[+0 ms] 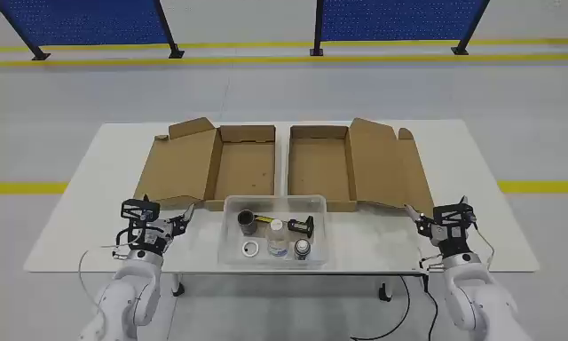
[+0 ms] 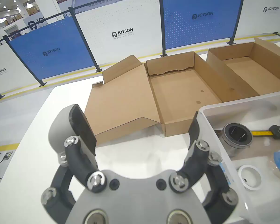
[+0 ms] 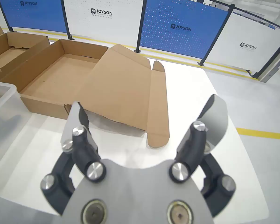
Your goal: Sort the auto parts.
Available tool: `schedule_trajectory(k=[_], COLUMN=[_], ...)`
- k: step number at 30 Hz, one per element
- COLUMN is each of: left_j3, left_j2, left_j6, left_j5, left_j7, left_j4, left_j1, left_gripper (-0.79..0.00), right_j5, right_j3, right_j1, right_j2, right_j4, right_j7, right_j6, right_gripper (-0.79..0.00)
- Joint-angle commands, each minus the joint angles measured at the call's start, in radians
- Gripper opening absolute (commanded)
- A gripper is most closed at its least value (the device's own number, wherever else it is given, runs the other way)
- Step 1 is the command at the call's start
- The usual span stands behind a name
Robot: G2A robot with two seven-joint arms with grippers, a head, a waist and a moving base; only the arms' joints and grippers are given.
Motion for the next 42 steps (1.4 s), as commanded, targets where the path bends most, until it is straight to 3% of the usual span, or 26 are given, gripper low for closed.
schedule_trajectory(k=[1, 14, 19, 25, 32, 35, 42], left_j3=[0.000, 0.005, 0.010, 0.023, 0.089, 0.129, 0.240], left_j2=[0.000, -0.001, 0.001, 0.011, 0.022, 0.024, 0.015], left_j6=[0.000, -0.011, -0.114, -0.340, -0.598, -0.638, -0.597], left_j5=[0.000, -0.002, -0.020, -0.021, -0.004, 0.016, 0.042], left_j7=[0.000, 0.006, 0.017, 0.018, -0.026, -0.051, -0.110], left_j4=[0.000, -0.010, -0.045, -0.117, -0.166, -0.156, -0.085], left_j1=[0.000, -0.010, -0.038, -0.056, -0.080, -0.094, -0.142], left_gripper=[-0.001, 0.000, 0.000, 0.000, 0.000, 0.000, 0.000], right_j5=[0.000, 0.000, 0.000, 0.000, 0.000, 0.000, 0.000], right_j3=[0.000, 0.000, 0.000, 0.000, 0.000, 0.000, 0.000], right_j1=[0.000, 0.000, 0.000, 0.000, 0.000, 0.000, 0.000], right_j2=[0.000, 0.000, 0.000, 0.000, 0.000, 0.000, 0.000], right_j4=[0.000, 0.000, 0.000, 0.000, 0.000, 0.000, 0.000], right_j7=[0.000, 0.000, 0.000, 0.000, 0.000, 0.000, 0.000], right_j6=[0.000, 0.000, 0.000, 0.000, 0.000, 0.000, 0.000], right_gripper=[0.000, 0.000, 0.000, 0.000, 0.000, 0.000, 0.000])
